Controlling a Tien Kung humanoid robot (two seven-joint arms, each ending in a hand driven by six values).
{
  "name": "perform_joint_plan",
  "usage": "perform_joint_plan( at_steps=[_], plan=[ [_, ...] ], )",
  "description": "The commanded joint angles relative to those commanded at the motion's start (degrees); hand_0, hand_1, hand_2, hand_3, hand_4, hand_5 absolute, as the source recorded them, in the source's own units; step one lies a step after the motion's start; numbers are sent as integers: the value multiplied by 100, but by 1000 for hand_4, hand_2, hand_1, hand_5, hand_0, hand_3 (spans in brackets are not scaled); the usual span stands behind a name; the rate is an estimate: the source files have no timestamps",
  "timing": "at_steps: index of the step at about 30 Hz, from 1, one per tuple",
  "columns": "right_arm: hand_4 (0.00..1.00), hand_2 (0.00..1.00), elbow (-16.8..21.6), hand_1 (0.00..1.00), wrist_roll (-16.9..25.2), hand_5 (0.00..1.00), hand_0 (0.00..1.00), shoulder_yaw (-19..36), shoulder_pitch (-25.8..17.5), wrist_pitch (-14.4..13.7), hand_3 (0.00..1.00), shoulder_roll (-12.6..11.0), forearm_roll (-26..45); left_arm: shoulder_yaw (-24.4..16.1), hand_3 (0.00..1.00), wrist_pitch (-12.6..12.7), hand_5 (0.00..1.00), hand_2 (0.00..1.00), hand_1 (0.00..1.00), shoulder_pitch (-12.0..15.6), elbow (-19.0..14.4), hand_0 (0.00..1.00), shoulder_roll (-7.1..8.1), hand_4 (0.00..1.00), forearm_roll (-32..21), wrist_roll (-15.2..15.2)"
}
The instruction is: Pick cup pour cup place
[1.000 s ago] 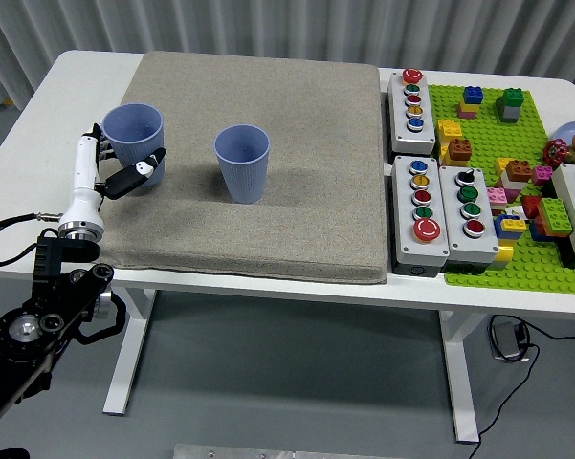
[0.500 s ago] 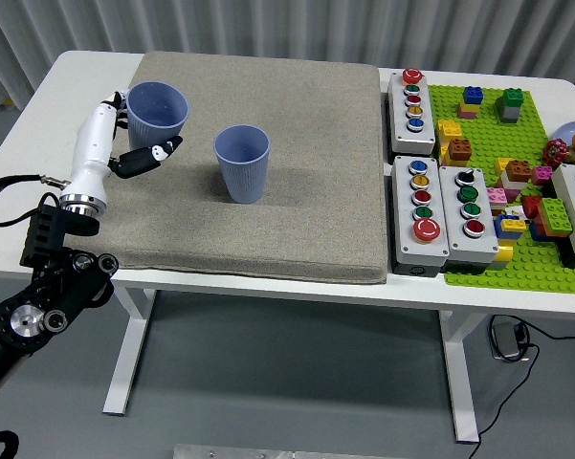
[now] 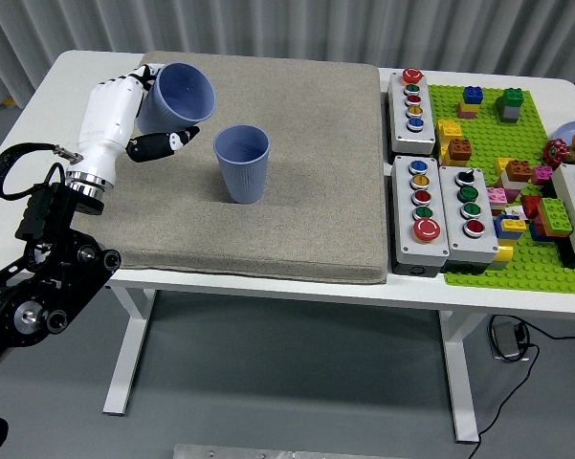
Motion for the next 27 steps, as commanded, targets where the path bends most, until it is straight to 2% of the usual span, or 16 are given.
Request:
perform_joint_plan(
  at_steps=[9,21,27],
  plan=[
    [2,560,1,598,1,53,673,-27,7,-12,574,-4,48,262,660,13,132,642,560,-164,-27,519,169,770,357,86],
    [2,560,0,598,11,53,674,-38,11,-25,574,-9,73,282,658,11,134,637,558,-292,-27,514,279,767,1089,224],
    [2,560,0,598,11,50,674,-45,25,-33,574,-10,97,590,656,12,136,635,558,-482,-17,511,391,767,1280,297]
  ],
)
